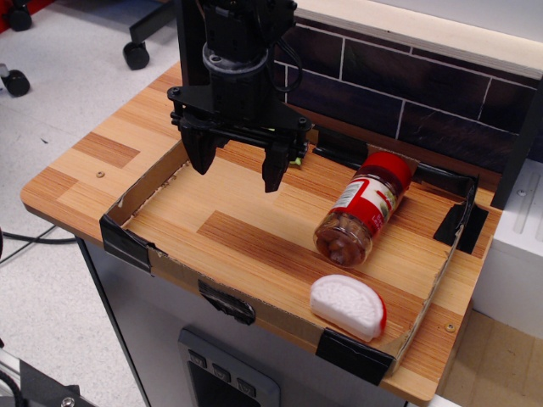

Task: Upright basil bottle

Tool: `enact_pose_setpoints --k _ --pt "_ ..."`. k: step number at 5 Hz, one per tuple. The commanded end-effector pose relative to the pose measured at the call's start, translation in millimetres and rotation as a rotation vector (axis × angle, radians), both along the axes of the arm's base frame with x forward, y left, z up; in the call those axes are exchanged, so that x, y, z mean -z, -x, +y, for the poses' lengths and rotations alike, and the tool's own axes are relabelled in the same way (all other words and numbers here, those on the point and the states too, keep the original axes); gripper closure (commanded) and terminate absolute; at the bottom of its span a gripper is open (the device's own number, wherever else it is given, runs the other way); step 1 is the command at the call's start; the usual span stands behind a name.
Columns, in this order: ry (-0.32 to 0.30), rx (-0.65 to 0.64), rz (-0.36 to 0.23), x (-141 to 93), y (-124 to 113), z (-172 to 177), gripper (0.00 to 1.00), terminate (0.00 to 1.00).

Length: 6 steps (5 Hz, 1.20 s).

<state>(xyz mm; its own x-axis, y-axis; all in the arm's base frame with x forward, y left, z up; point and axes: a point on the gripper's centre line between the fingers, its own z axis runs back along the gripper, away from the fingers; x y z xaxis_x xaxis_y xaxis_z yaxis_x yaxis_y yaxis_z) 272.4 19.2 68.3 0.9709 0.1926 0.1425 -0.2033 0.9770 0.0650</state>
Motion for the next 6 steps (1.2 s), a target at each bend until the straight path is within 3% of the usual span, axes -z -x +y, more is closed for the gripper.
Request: enact_pose_setpoints --k 1,3,4,6 --pt "0.0 0.0 0.0 0.0 0.0 0.0 0.0 0.0" --pt "0.028 0.087 -0.089 -21.0 -49.1 -42.1 0.0 0.0" --pt "0.011 0.148 -0.106 -18.9 -75.3 -71.6 0.0 0.0" --pt "-0.031 0.157 -0.131 0.6 -99.4 -101.0 0.0 0.0"
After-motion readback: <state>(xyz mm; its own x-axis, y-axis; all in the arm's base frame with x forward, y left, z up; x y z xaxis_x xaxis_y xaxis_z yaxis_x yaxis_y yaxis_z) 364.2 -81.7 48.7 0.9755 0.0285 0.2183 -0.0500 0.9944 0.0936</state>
